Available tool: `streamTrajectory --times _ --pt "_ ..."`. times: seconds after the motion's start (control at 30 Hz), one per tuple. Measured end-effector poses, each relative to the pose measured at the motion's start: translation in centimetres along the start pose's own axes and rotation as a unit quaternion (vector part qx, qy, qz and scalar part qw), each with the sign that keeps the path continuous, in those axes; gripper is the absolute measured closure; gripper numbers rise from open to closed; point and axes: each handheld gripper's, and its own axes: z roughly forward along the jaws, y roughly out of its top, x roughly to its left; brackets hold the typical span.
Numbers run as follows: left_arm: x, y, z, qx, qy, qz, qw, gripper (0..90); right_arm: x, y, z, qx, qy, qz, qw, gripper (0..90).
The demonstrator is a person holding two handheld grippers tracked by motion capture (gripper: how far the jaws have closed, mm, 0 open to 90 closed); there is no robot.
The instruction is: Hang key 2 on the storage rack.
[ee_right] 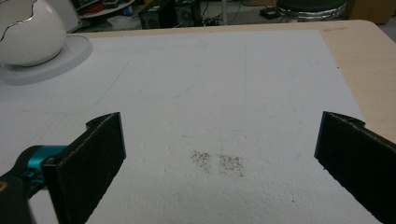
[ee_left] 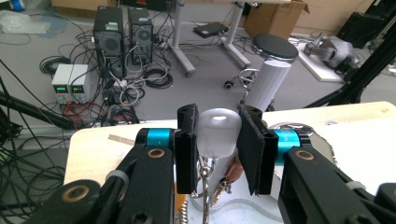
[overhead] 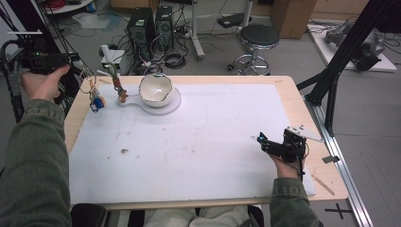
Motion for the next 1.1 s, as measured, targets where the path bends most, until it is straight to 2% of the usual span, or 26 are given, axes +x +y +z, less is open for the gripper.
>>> streamTrajectory --times 0.1,0.2,0.4,0.47,0.53,0.6,0.73,0.9,1.1 --pt "0.5 -0.1 0.4 0.002 0.000 -0.003 1.0000 68.9 0.0 0.0 -0.1 0.001 0.000 -0.001 1.0000 0.8" --pt "1.2 -0.2 0.8 0.003 -0.002 -0.015 0.9999 68.9 0.0 -0.1 -0.1 0.001 -0.001 0.000 1.0000 0.8" --pt "1.8 -0.1 1.8 -0.005 -0.007 -0.025 0.9997 68.9 -0.1 -0.1 -0.3 0.001 -0.004 -0.001 1.0000 0.8" --pt "1.7 0.0 2.1 -0.004 -0.009 -0.022 0.9997 68.9 -0.1 -0.1 -0.3 0.000 -0.003 -0.001 1.0000 0.8" --pt "1.5 0.1 2.2 -0.013 -0.011 -0.022 0.9996 68.9 -0.1 -0.2 -0.3 0.001 -0.004 0.000 1.0000 0.8" --pt "1.5 0.2 2.3 -0.023 -0.021 -0.029 0.9991 68.9 -0.2 -0.2 -0.4 0.002 -0.004 0.001 1.0000 0.8" --pt "1.2 0.1 2.6 -0.016 -0.029 -0.027 0.9991 68.9 -0.2 -0.3 -0.4 0.002 -0.003 0.000 1.0000 0.8" --pt "0.4 0.1 2.7 -0.022 -0.048 -0.019 0.9984 68.9 -0.2 -0.3 -0.4 0.004 -0.003 0.000 1.0000 0.8" --pt "-0.1 0.0 2.8 -0.018 -0.059 -0.014 0.9980 68.9 -0.1 -0.2 -0.3 0.004 -0.001 0.001 1.0000 0.8"
